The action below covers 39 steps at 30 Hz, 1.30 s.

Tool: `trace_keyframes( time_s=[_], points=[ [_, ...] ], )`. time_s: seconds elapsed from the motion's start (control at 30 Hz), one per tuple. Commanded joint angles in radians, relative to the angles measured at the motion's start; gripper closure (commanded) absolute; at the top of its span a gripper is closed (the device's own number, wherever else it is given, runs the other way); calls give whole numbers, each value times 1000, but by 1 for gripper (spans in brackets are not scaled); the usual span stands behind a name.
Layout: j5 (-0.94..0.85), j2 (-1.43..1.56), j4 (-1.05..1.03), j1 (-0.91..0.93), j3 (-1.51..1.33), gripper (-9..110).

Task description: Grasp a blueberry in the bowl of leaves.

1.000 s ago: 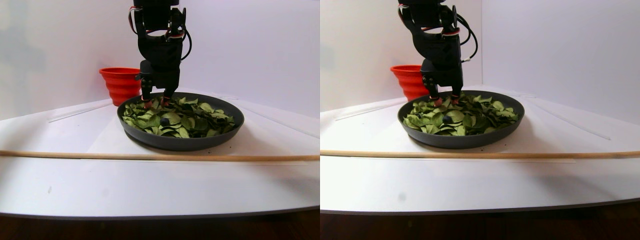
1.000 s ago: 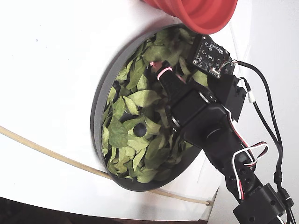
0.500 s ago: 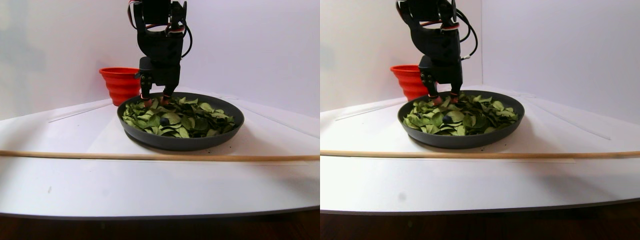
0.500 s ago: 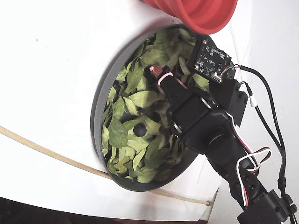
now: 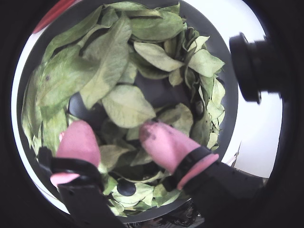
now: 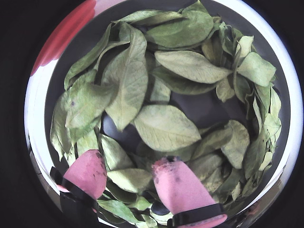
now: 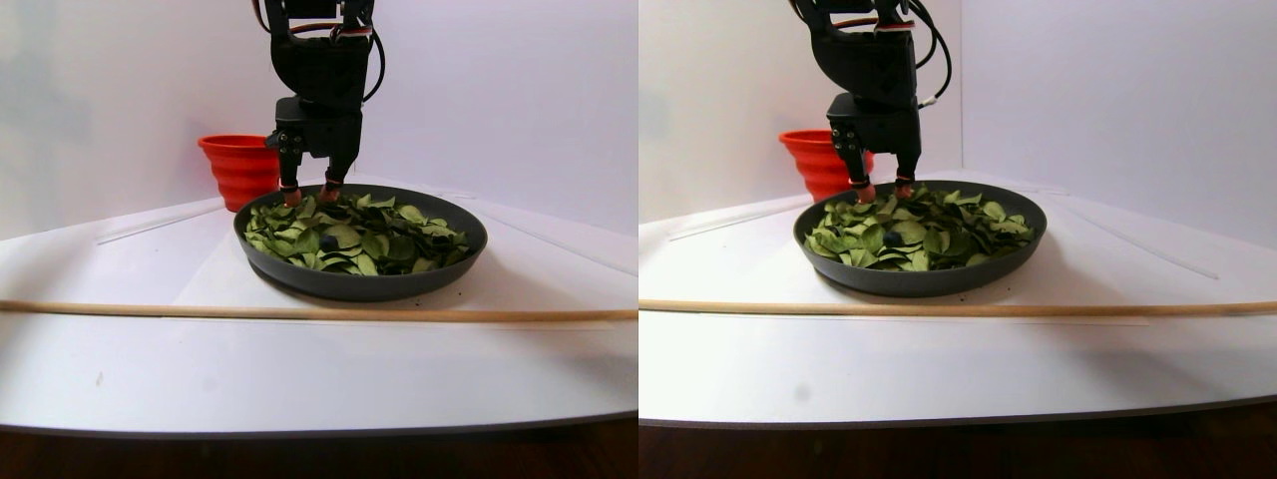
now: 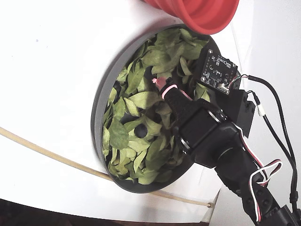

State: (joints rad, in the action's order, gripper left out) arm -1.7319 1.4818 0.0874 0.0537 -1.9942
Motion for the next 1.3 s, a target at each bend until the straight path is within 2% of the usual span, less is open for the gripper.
trace_keyframes(
  time_s=[0.0, 0.7, 1.27],
  points=[
    [-9, 126, -5, 15, -3, 82],
    [-18, 256, -109, 55, -164, 82],
    [-17, 262, -106, 75, -256, 82]
  ],
)
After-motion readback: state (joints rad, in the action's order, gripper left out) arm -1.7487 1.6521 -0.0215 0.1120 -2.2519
